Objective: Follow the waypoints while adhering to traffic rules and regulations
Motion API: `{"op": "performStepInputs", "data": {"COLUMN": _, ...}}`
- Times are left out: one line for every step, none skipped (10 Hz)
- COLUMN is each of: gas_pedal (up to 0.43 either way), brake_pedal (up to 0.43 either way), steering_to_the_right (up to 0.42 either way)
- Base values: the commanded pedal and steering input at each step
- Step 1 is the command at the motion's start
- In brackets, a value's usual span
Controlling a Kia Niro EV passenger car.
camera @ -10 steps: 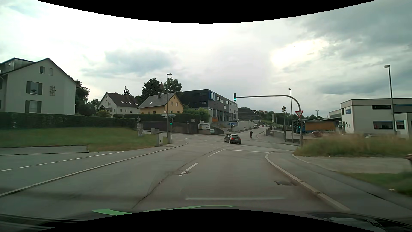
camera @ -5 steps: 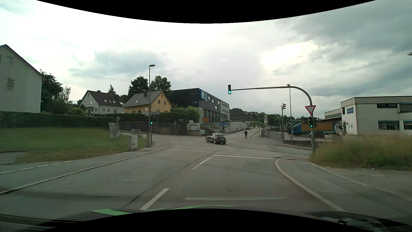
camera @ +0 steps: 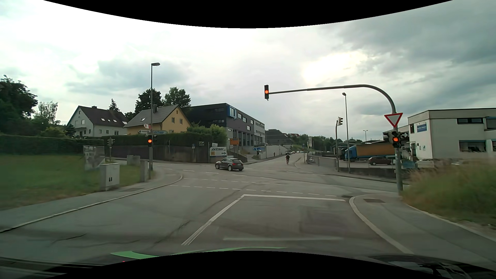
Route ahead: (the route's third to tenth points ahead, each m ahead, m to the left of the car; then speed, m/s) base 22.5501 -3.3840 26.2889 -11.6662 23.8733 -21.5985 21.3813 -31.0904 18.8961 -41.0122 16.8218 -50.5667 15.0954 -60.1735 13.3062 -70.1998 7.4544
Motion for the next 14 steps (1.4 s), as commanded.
{"op": "performStepInputs", "data": {"gas_pedal": 0.0, "brake_pedal": 0.28, "steering_to_the_right": 0.07}}
{"op": "performStepInputs", "data": {"gas_pedal": 0.0, "brake_pedal": 0.268, "steering_to_the_right": 0.075}}
{"op": "performStepInputs", "data": {"gas_pedal": 0.0, "brake_pedal": 0.232, "steering_to_the_right": 0.078}}
{"op": "performStepInputs", "data": {"gas_pedal": 0.0, "brake_pedal": 0.213, "steering_to_the_right": 0.08}}
{"op": "performStepInputs", "data": {"gas_pedal": 0.0, "brake_pedal": 0.207, "steering_to_the_right": 0.084}}
{"op": "performStepInputs", "data": {"gas_pedal": 0.0, "brake_pedal": 0.189, "steering_to_the_right": 0.09}}
{"op": "performStepInputs", "data": {"gas_pedal": 0.0, "brake_pedal": 0.183, "steering_to_the_right": 0.097}}
{"op": "performStepInputs", "data": {"gas_pedal": 0.0, "brake_pedal": 0.189, "steering_to_the_right": 0.105}}
{"op": "performStepInputs", "data": {"gas_pedal": 0.0, "brake_pedal": 0.213, "steering_to_the_right": 0.118}}
{"op": "performStepInputs", "data": {"gas_pedal": 0.0, "brake_pedal": 0.213, "steering_to_the_right": 0.128}}
{"op": "performStepInputs", "data": {"gas_pedal": 0.0, "brake_pedal": 0.213, "steering_to_the_right": 0.143}}
{"op": "performStepInputs", "data": {"gas_pedal": 0.0, "brake_pedal": 0.213, "steering_to_the_right": 0.158}}
{"op": "performStepInputs", "data": {"gas_pedal": 0.0, "brake_pedal": 0.207, "steering_to_the_right": 0.17}}
{"op": "performStepInputs", "data": {"gas_pedal": 0.0, "brake_pedal": 0.213, "steering_to_the_right": 0.187}}
